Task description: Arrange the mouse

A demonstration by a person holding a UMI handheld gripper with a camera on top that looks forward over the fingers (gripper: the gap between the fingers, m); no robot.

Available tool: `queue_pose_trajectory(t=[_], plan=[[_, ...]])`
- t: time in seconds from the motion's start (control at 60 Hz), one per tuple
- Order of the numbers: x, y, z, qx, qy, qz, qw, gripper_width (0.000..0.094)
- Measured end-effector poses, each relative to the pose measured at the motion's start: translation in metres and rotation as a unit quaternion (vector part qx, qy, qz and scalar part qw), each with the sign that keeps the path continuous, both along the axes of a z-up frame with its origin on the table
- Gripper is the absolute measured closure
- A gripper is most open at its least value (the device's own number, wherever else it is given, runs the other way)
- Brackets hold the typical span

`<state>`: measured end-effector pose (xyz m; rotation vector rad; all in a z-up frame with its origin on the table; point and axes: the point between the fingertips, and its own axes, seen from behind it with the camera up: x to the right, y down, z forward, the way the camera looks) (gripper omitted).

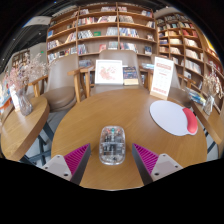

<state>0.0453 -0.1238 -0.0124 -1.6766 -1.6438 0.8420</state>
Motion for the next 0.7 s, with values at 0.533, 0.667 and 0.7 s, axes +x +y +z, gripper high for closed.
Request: queue_pose_trajectory(t=[0.533,0.667,0.7], plan=[[-0.030,0.000,-0.002,0.011,-0.003,0.005,1.000,0.0484],[-0.029,0.001,0.015,0.018,-0.005,0.023,1.000,0.0524],[-0.031,0.004,0.029,0.022,0.008,0.025,0.999,0.0527]])
